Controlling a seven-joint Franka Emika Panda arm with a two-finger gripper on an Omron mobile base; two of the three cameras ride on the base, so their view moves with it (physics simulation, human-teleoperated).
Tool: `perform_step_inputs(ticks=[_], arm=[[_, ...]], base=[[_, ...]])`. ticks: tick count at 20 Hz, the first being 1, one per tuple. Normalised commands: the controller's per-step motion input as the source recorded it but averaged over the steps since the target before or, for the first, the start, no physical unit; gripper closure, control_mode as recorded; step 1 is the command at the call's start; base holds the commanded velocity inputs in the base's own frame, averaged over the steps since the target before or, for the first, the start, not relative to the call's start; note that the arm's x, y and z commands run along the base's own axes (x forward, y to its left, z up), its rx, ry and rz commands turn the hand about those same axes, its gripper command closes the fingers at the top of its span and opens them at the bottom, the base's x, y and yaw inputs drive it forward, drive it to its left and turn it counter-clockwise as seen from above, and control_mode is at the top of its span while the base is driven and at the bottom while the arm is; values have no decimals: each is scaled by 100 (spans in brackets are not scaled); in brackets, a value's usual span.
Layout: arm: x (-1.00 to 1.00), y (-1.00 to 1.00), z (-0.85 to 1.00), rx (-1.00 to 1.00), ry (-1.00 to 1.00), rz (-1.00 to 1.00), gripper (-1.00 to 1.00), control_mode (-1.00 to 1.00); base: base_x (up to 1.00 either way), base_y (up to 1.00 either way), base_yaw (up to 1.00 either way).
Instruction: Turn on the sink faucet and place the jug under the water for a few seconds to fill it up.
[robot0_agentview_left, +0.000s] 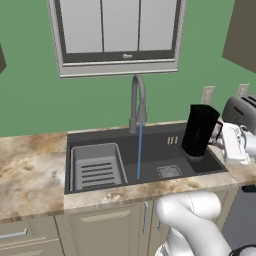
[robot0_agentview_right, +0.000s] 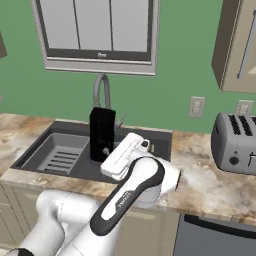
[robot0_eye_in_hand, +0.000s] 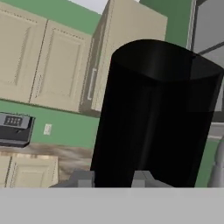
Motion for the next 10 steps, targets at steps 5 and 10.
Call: perform_step_inputs(ticks=[5,10], arm=[[49,-31,-76,-21,2,1,100,-100],[43,-3,-57,-25,4,1,100,-100]], base=[[0,0,0],[0,0,0]])
